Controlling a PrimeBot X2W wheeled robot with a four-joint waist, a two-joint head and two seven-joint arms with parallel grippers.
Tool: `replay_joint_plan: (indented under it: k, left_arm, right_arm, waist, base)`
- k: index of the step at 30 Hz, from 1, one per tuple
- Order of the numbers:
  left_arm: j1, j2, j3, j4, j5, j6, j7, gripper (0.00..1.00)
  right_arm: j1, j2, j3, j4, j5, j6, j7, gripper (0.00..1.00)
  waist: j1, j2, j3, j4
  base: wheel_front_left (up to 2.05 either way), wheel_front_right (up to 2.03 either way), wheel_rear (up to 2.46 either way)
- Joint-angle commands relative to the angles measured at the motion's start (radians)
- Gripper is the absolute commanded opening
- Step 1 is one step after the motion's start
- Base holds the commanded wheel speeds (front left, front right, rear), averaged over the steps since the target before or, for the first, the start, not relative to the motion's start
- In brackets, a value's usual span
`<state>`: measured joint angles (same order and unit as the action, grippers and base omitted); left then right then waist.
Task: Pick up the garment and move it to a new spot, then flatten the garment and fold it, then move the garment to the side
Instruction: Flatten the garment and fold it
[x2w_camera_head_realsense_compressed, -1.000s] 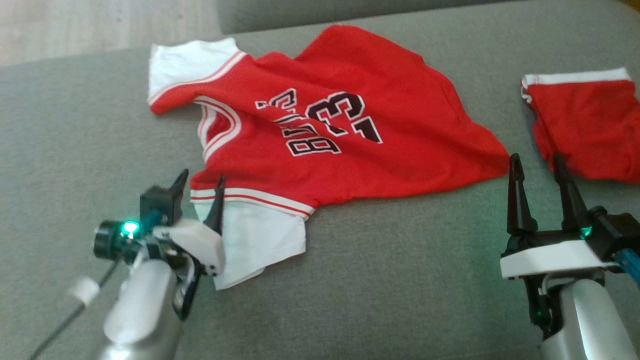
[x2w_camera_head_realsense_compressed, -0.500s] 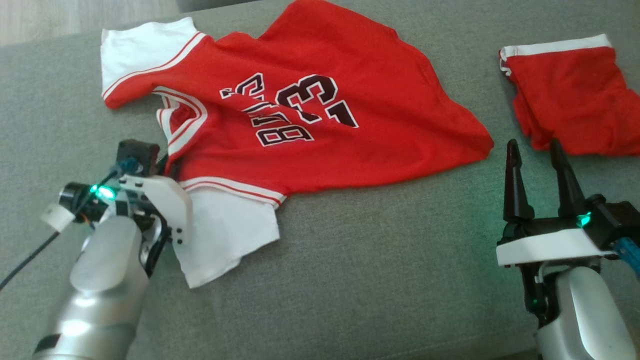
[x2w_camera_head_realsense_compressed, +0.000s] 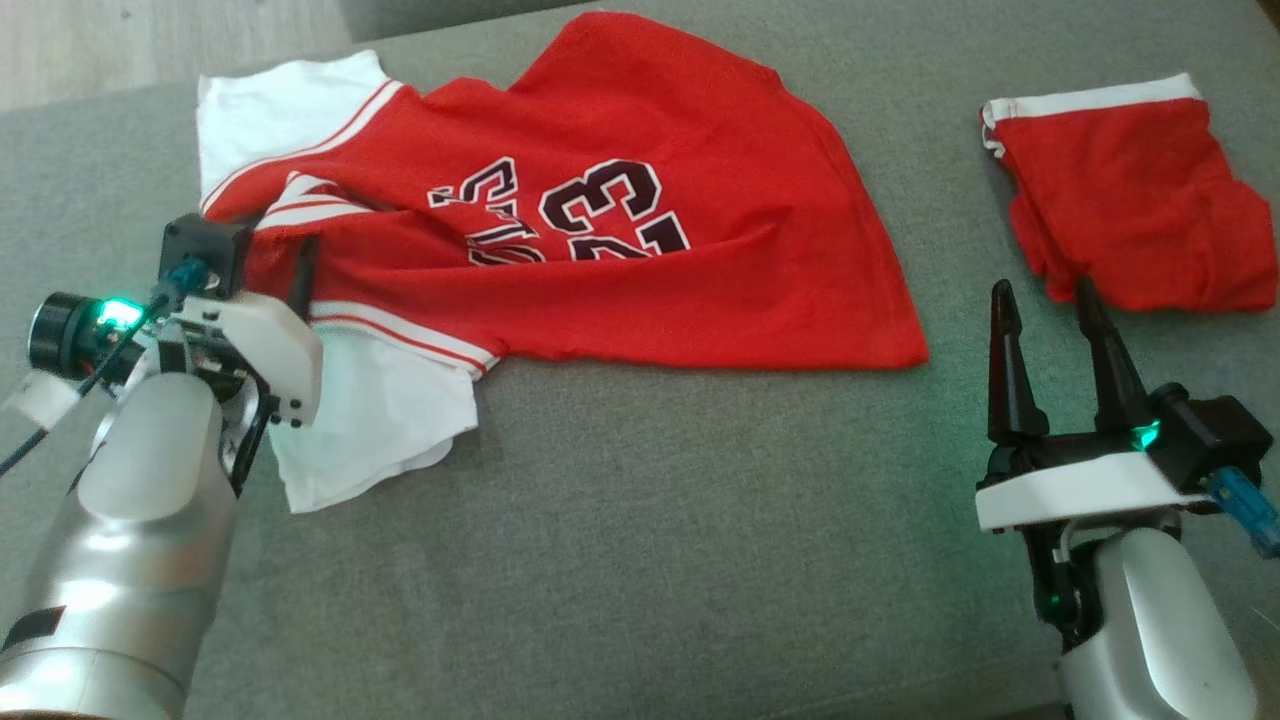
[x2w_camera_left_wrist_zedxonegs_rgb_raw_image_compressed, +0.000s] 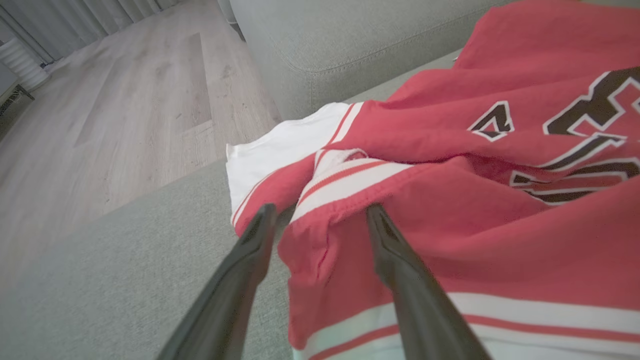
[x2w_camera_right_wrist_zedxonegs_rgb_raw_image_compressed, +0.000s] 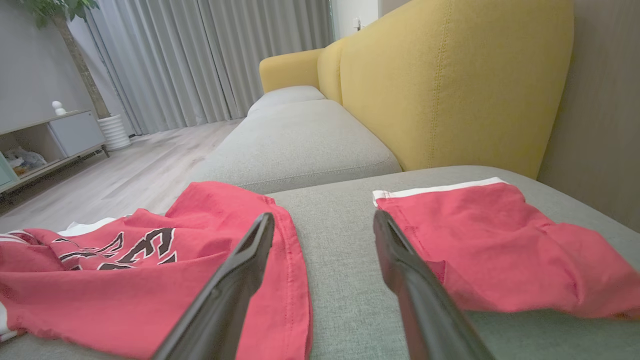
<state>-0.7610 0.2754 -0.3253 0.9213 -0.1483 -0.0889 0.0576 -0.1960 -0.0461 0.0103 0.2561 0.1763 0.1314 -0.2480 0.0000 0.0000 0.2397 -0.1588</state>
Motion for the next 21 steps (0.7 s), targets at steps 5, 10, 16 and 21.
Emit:
replay_joint_plan:
  k: [5,10,16,21]
  left_arm:
    - [-0.022,0.031,0.037,-0.022,-0.008,0.039,-0.151,1.0]
    - [0.055,-0.014,0.071,-0.09,-0.051,0.079,-0.282,1.0]
    - [0.215,-0.071,0.109,-0.277,-0.1,0.115,-0.317,1.0]
    - [0.37,-0.111,0.127,-0.461,-0.117,0.144,-0.319,1.0]
  right_arm:
    - [-0.02,-0.004,0.023,-0.029,0.005,-0.001,-0.014,1.0]
    - [0.007,-0.004,0.004,-0.036,0.0,-0.001,-0.014,1.0]
    - [0.048,-0.004,-0.022,-0.036,-0.009,-0.001,-0.014,1.0]
    - [0.075,-0.004,-0.031,-0.026,-0.015,-0.001,-0.014,1.0]
  waist:
    - [0.0,0.0,-0.033,0.019]
    - [0.0,0.0,-0.078,0.065]
    - [0.0,0.0,-0.13,0.143]
    - [0.0,0.0,-0.151,0.19]
  base:
    - [0.0,0.0,0.0]
    - [0.0,0.0,0.0]
    - [0.0,0.0,0.0]
    - [0.0,0.0,0.0]
